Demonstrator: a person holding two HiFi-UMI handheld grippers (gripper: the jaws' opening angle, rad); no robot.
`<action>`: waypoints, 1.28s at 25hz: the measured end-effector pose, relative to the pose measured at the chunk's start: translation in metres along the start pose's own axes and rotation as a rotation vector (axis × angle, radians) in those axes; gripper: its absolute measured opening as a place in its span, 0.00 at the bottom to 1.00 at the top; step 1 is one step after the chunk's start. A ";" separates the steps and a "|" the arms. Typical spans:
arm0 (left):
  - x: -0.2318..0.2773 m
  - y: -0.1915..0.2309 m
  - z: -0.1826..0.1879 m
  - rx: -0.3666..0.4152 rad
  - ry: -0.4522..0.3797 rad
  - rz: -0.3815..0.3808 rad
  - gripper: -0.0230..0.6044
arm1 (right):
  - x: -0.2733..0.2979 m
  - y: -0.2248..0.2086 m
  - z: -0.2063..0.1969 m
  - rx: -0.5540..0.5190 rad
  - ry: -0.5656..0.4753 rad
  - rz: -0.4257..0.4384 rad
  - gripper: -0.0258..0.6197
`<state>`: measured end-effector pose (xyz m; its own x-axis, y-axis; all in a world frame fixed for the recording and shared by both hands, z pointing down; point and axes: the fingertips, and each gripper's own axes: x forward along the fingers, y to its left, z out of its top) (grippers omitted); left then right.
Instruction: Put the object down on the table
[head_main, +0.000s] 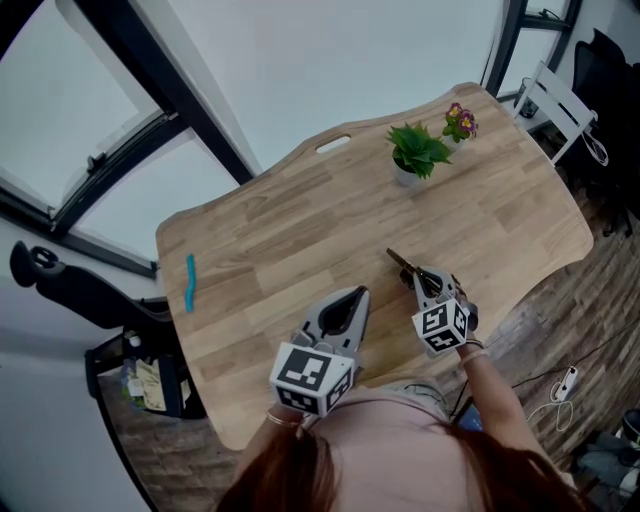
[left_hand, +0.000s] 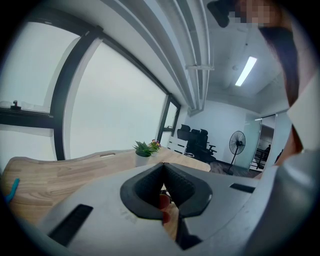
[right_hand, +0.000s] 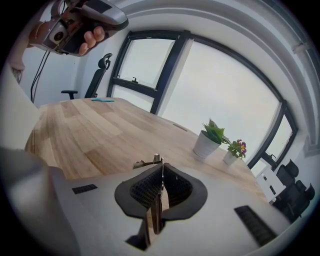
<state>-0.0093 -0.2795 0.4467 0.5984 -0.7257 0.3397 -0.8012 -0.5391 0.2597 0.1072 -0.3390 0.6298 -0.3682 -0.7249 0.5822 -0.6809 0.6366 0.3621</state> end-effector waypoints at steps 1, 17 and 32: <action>0.001 0.000 0.000 0.001 0.001 0.000 0.04 | 0.002 0.000 -0.001 -0.005 0.001 0.000 0.05; 0.006 0.001 0.000 -0.004 0.008 0.010 0.04 | 0.018 -0.001 -0.010 -0.047 0.027 0.013 0.05; 0.005 0.002 -0.001 -0.013 0.015 0.014 0.04 | 0.031 0.004 -0.008 -0.085 0.044 0.040 0.05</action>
<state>-0.0079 -0.2841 0.4505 0.5869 -0.7269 0.3566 -0.8096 -0.5232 0.2661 0.0977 -0.3568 0.6557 -0.3646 -0.6875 0.6280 -0.6097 0.6860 0.3971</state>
